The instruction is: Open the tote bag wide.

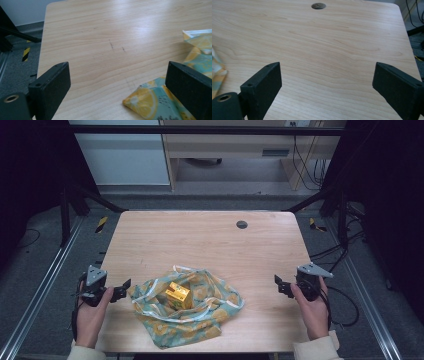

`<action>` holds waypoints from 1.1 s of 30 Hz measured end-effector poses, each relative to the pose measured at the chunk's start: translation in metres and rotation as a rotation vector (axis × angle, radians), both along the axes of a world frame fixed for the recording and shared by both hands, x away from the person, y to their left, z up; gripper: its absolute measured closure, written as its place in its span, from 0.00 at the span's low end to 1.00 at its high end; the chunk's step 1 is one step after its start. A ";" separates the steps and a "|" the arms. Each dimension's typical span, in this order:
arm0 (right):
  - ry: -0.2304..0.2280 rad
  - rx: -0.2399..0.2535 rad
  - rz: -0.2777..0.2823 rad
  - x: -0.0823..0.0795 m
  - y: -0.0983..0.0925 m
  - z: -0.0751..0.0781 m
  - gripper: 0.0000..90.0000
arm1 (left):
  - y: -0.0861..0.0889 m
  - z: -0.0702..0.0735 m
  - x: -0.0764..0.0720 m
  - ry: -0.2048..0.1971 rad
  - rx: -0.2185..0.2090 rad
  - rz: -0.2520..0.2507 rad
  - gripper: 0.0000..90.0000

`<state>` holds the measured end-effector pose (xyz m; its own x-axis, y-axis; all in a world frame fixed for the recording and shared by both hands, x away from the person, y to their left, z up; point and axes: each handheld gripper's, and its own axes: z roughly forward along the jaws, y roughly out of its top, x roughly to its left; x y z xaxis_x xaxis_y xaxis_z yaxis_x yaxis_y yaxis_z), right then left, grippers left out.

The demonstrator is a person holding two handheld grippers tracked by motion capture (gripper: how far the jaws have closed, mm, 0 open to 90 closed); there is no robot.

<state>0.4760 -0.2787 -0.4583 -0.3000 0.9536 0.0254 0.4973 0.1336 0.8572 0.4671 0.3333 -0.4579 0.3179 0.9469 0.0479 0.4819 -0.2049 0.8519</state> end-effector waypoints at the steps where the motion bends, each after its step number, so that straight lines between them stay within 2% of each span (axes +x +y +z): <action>1: 0.004 -0.002 -0.011 0.000 -0.002 -0.001 0.10 | 0.001 -0.001 0.002 0.002 0.000 0.002 0.07; 5: 0.020 0.001 -0.037 0.003 -0.010 -0.005 0.10 | 0.007 -0.005 0.010 0.014 0.003 0.015 0.07; 10: 0.047 -0.011 -0.055 0.009 -0.014 -0.012 0.10 | 0.014 -0.007 0.018 -0.005 0.017 0.018 0.08; 13: 0.059 -0.018 -0.061 0.012 -0.015 -0.016 0.10 | 0.017 -0.010 0.021 0.008 0.015 0.028 0.08; 17: 0.039 -0.011 -0.107 0.018 -0.021 -0.018 0.12 | 0.018 -0.011 0.022 0.019 0.025 0.036 0.08; 19: 0.044 -0.002 -0.119 0.021 -0.023 -0.021 0.12 | 0.018 -0.012 0.022 0.025 0.034 0.033 0.08; 24: 0.060 -0.004 -0.082 0.021 -0.019 -0.024 0.11 | 0.011 -0.011 0.021 0.027 0.044 0.005 0.08; 28: 0.100 -0.016 -0.046 0.021 -0.011 -0.026 0.11 | 0.005 -0.013 0.020 0.063 0.072 -0.008 0.08; 30: 0.095 -0.031 -0.055 0.020 -0.010 -0.025 0.12 | 0.004 -0.014 0.020 0.079 0.066 -0.013 0.08; 33: 0.103 -0.013 -0.057 0.019 -0.011 -0.025 0.12 | 0.004 -0.013 0.019 0.097 0.066 -0.018 0.08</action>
<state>0.4946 -0.2895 -0.4835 -0.2421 0.9694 0.0409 0.5894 0.1134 0.7998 0.4859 0.3369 -0.4713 0.3408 0.9369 0.0781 0.5572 -0.2682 0.7858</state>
